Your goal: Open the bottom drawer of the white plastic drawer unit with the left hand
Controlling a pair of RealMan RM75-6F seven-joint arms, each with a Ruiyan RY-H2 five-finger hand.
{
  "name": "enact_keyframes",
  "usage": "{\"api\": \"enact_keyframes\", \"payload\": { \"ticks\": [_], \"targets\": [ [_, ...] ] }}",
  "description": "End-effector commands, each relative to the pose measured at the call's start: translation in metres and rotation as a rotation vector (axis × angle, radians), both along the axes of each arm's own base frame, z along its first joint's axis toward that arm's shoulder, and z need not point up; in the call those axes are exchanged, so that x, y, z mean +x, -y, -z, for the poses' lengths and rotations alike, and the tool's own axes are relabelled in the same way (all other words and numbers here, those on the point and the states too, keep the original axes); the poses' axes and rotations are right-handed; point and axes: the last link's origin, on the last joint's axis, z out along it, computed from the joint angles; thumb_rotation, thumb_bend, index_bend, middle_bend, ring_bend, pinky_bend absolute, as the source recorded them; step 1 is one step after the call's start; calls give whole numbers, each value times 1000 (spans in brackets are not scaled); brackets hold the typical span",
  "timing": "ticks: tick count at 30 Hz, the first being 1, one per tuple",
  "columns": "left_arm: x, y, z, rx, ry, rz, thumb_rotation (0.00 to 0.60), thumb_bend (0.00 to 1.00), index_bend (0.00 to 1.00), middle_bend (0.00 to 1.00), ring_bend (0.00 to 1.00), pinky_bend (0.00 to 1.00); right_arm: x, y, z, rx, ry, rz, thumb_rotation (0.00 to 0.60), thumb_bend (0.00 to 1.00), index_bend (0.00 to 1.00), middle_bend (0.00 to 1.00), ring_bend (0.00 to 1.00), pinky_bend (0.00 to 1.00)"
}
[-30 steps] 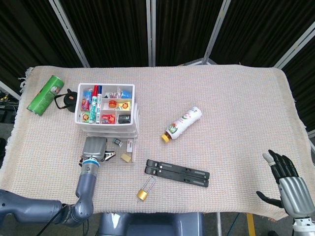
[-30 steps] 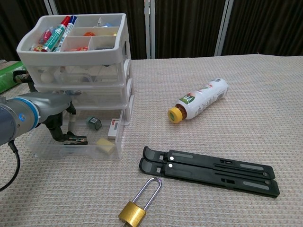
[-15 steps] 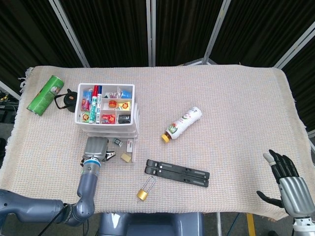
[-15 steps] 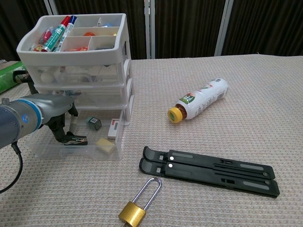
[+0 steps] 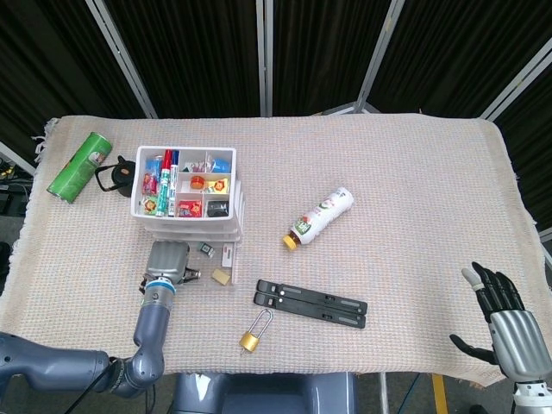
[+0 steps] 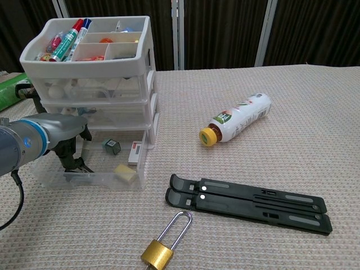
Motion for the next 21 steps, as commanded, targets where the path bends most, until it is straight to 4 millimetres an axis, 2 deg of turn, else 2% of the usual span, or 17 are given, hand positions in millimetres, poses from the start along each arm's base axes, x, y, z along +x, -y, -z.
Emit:
{"api": "enact_keyframes", "payload": {
  "ticks": [1, 11, 21],
  "targets": [
    [0, 1, 1, -6, 4, 2, 600, 520, 573, 947, 923, 733, 0, 0, 0, -3, 2, 0, 600, 0, 0, 0, 0, 0],
    [7, 5, -2, -10, 37, 22, 600, 519, 572, 947, 923, 733, -1, -1, -3, -12, 2, 5, 600, 0, 0, 0, 0, 0],
    [19, 11, -25, 21, 89, 74, 600, 519, 572, 947, 923, 733, -2, -2, -3, -12, -2, 8, 600, 0, 0, 0, 0, 0]
  ]
}}
